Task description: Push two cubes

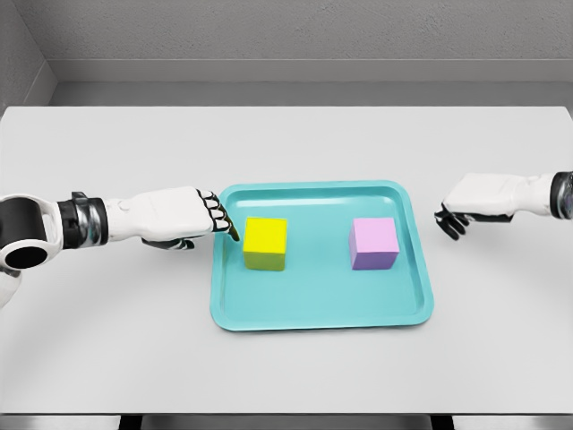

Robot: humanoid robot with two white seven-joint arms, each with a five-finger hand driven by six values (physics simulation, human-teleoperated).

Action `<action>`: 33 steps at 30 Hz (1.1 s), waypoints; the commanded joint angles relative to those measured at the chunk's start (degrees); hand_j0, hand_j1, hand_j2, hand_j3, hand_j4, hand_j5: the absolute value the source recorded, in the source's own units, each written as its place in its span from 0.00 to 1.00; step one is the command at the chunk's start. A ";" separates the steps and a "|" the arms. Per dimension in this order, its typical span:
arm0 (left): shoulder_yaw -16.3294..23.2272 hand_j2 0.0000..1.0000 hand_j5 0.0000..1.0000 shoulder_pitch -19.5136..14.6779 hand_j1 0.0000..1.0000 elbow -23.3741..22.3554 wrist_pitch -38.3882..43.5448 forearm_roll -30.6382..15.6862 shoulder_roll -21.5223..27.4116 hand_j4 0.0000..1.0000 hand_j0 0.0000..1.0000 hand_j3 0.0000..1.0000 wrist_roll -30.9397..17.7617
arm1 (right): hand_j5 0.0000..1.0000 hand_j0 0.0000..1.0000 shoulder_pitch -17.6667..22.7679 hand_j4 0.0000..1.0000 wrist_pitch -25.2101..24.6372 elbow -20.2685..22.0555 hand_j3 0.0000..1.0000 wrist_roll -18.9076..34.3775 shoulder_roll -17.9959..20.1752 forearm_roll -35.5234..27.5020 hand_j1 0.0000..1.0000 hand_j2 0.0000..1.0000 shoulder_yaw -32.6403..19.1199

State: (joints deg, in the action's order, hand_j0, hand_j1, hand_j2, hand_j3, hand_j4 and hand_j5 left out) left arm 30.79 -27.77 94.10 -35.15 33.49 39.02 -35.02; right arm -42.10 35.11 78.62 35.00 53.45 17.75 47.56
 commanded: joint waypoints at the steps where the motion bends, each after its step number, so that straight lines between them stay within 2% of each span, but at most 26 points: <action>1: -0.03 0.76 0.76 0.00 0.76 -0.24 0.15 -0.27 -0.26 0.76 0.76 0.76 0.02 | 0.13 0.13 -0.35 0.13 -0.11 0.22 0.13 0.00 -1.24 2.11 0.13 0.13 2.10; 8: 1.82 0.76 0.76 0.00 0.76 0.29 0.15 -0.27 -1.14 0.76 0.76 0.76 0.02 | 0.13 0.13 -3.87 0.13 -0.11 -0.05 0.13 0.00 -3.00 3.88 0.13 0.13 7.99; 17: 1.91 0.76 0.76 -0.09 0.76 -1.38 0.15 -0.27 -0.96 0.76 0.76 0.76 0.02 | 0.13 0.13 -4.92 0.13 -0.11 0.30 0.13 0.00 -3.18 4.75 0.13 0.13 9.40; 22: 2.08 0.76 0.76 -1.41 0.76 -3.93 0.15 -0.27 -3.86 0.76 0.76 0.76 0.02 | 0.13 0.13 -5.80 0.13 -0.11 0.74 0.13 0.00 -3.09 4.75 0.13 0.13 9.75; 33: 2.44 0.76 0.76 -2.46 0.76 -4.19 0.15 -0.27 -6.24 0.76 0.76 0.76 0.02 | 0.13 0.13 -7.12 0.13 -0.11 2.77 0.13 0.00 -3.18 4.75 0.13 0.13 12.21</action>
State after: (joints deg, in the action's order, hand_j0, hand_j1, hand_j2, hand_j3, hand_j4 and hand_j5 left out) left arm 33.20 -30.32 90.02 -35.15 33.53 33.03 -35.02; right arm -49.22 35.11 81.05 35.00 50.23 22.71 59.41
